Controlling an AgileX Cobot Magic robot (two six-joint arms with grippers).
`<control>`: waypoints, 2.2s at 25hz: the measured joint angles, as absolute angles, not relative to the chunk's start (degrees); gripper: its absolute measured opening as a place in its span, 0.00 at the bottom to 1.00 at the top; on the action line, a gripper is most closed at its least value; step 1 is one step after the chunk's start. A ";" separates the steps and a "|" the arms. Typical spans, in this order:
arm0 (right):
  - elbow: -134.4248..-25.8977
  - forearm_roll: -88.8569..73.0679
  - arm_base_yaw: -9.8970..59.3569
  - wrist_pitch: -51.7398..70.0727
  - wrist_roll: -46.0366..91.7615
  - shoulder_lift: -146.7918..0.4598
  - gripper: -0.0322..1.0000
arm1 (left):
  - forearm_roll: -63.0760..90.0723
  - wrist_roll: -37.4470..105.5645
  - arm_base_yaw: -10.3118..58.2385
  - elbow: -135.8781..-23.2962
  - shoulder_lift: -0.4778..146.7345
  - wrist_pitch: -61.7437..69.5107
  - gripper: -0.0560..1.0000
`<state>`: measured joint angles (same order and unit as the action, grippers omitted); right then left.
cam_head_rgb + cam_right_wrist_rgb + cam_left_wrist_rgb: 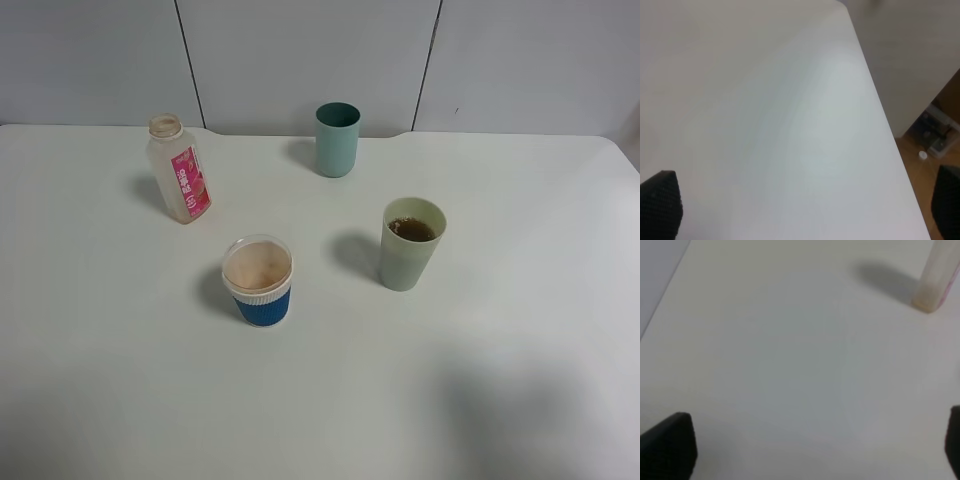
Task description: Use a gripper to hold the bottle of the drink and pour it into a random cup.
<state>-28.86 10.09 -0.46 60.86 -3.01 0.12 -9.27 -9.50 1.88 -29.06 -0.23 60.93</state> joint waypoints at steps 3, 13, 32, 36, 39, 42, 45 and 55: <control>-28.86 10.09 -0.46 60.86 -3.01 0.12 0.99 | -9.27 -9.50 1.88 -29.06 -0.23 60.74 0.98; -28.86 10.09 -0.46 60.86 -3.01 0.12 0.99 | -9.27 -9.50 1.88 -29.06 -0.23 60.65 0.98; -28.86 10.09 -0.46 60.86 -3.01 0.12 0.99 | -9.32 -9.49 1.88 -29.06 -0.23 60.61 0.98; -28.86 10.09 -0.46 60.86 -3.01 0.12 0.99 | -9.32 -9.49 1.88 -29.06 -0.23 60.61 0.98; -28.86 10.09 -0.46 60.86 -3.01 0.12 0.99 | -9.32 -9.49 1.88 -29.06 -0.23 60.61 0.98; -28.86 10.09 -0.46 60.86 -3.01 0.12 0.99 | -9.32 -9.49 1.88 -29.06 -0.23 60.61 0.98; -28.86 10.09 -0.46 60.86 -3.01 0.12 0.99 | -9.32 -9.49 1.88 -29.06 -0.23 60.61 0.98; -28.86 10.09 -0.46 60.86 -3.01 0.12 0.99 | -9.32 -9.49 1.88 -29.06 -0.23 60.61 0.98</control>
<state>-28.86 10.09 -0.46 60.86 -3.01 0.12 -9.32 -9.49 1.88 -29.06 -0.23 60.61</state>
